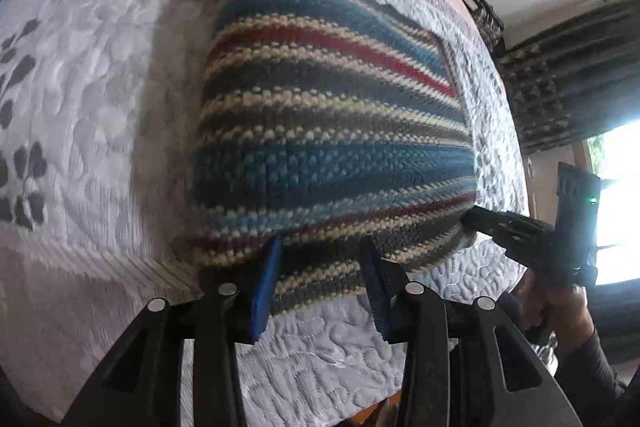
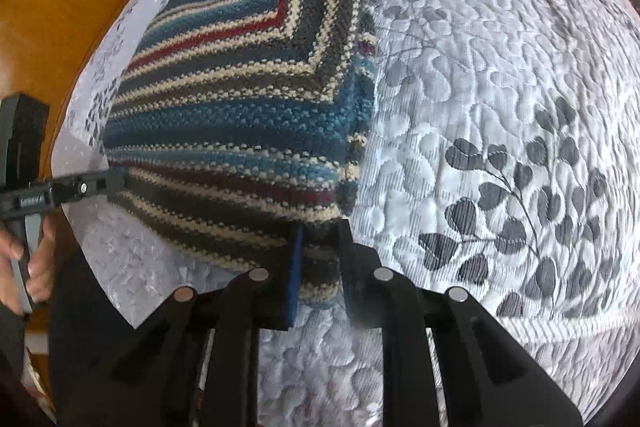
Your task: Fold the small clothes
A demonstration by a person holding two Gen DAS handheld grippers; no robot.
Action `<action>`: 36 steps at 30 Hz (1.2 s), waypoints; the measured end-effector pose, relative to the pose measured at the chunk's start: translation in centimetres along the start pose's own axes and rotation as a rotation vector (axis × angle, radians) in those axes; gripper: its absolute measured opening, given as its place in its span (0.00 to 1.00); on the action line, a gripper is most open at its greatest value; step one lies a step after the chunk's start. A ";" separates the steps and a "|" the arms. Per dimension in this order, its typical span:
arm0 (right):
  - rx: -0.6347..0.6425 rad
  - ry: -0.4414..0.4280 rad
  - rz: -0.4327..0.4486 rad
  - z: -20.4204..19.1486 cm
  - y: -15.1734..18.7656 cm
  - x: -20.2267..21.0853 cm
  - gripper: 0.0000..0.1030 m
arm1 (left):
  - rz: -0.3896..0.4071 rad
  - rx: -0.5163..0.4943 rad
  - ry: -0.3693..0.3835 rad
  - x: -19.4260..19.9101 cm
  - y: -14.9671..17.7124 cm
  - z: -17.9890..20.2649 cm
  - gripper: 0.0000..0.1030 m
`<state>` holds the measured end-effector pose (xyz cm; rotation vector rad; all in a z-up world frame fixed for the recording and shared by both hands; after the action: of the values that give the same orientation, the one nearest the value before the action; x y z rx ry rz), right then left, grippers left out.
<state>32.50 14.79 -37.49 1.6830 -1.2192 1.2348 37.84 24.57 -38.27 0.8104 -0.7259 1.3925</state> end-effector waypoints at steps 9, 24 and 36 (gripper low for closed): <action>-0.023 0.020 0.105 -2.9 6.7 5.7 0.64 | 0.150 -0.024 -0.239 4.6 6.2 1.1 0.81; -0.088 0.403 0.275 -8.1 15.6 13.0 0.97 | 0.362 -0.040 -0.519 12.4 19.3 5.4 0.87; -0.002 0.411 0.396 -15.6 18.0 24.9 0.97 | 0.499 -0.048 -0.384 24.6 23.4 12.1 0.87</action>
<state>13.33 16.63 -8.96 1.1318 -1.3209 1.7134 16.18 28.04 -9.64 0.9076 -1.3219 1.6685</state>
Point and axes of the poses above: each gripper's, at about its wrist camera, not at the fingertips, and x roughly against the way its jaws point, z to its right, y to its underside, the point moved 10 cm from there along -x, roughly the way its jaws point, and after that the axes turned 13 degrees about -z, right-handed, at the moved point
